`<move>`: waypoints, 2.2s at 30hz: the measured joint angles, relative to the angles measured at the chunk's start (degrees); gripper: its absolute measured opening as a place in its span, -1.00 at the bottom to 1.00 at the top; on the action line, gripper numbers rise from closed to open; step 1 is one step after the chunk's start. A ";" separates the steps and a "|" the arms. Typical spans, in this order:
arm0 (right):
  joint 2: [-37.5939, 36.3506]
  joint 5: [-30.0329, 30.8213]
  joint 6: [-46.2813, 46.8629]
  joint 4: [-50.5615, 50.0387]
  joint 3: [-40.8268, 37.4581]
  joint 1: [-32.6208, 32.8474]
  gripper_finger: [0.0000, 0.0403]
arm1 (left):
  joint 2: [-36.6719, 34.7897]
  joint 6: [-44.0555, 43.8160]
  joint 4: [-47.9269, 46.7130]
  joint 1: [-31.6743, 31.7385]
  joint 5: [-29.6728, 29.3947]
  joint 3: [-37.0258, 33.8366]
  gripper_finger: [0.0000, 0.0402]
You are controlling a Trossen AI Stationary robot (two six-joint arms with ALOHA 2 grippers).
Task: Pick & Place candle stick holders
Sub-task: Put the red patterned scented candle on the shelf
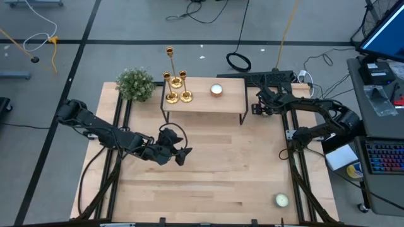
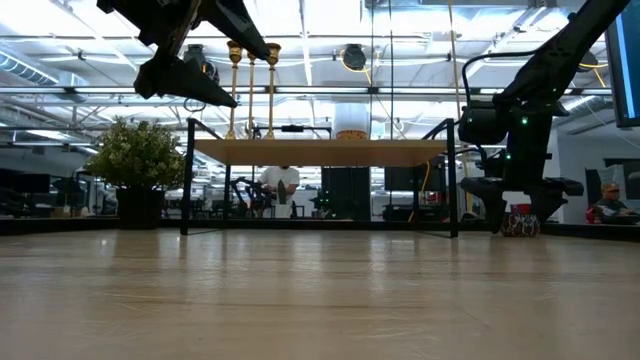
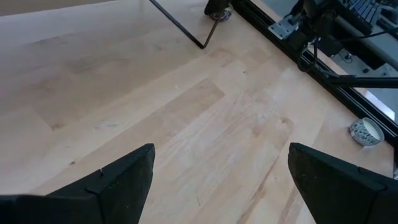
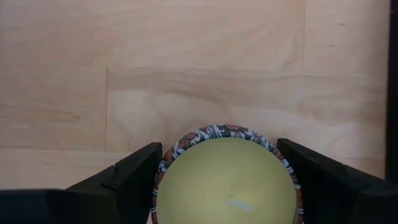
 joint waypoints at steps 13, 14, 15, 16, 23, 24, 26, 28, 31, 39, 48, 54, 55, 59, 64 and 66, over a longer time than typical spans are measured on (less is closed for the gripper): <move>-4.55 -3.18 2.40 -1.39 0.00 0.00 0.45 | 0.00 0.50 0.00 0.00 0.00 0.00 0.82; -5.34 -3.13 2.79 -1.66 0.00 0.00 0.44 | 0.00 0.50 0.00 0.00 0.00 0.00 0.82; -6.14 -3.10 2.98 -1.76 0.00 0.00 0.44 | 0.00 0.49 -0.02 0.00 0.00 0.00 0.82; -7.03 -3.07 2.99 -1.75 0.00 0.00 0.44 | 0.00 0.50 0.00 0.00 0.00 0.00 0.82; -14.12 -2.83 4.06 -3.45 0.00 0.00 0.44 | 0.00 0.46 -0.02 0.00 -0.01 0.00 0.82; -15.22 -2.42 4.26 -3.88 0.00 0.00 0.44 | 0.00 0.46 -0.02 0.00 0.00 0.00 0.82; -17.51 -1.31 4.28 -4.67 0.00 0.00 0.44 | 0.00 0.46 -0.02 0.00 0.00 0.00 0.82; -19.74 -0.36 4.42 -4.59 0.00 0.00 0.44 | 0.00 0.46 -0.02 0.00 -0.01 0.00 0.82; -23.22 -0.03 4.50 -4.05 0.00 0.00 0.44 | 0.00 0.44 -0.02 0.00 -0.01 0.00 0.82; -31.17 0.18 4.52 -0.41 0.00 0.00 0.44 | 0.00 0.07 0.00 0.00 0.00 0.00 0.82; -34.50 -1.50 4.69 7.67 1.13 0.00 0.44 | 0.00 0.06 0.00 -0.02 1.11 0.00 0.82; -32.71 -1.74 1.84 8.11 8.22 0.00 0.44 | 0.00 0.00 0.00 -0.02 1.11 0.00 0.82; -32.28 -1.91 1.15 8.07 9.70 0.00 0.44 | 0.00 -0.01 0.00 -0.02 1.11 0.00 0.82; -29.33 -5.67 -0.85 7.78 15.53 0.16 0.44 | 0.00 0.06 0.00 -0.02 1.11 0.00 0.82; -23.47 -8.16 -2.77 6.66 21.88 1.82 0.44 | 0.00 0.26 0.00 -0.02 1.09 0.00 0.82; -20.72 -9.22 -3.71 6.19 24.16 2.93 0.44 | 0.00 0.25 0.00 -0.02 1.09 0.00 0.82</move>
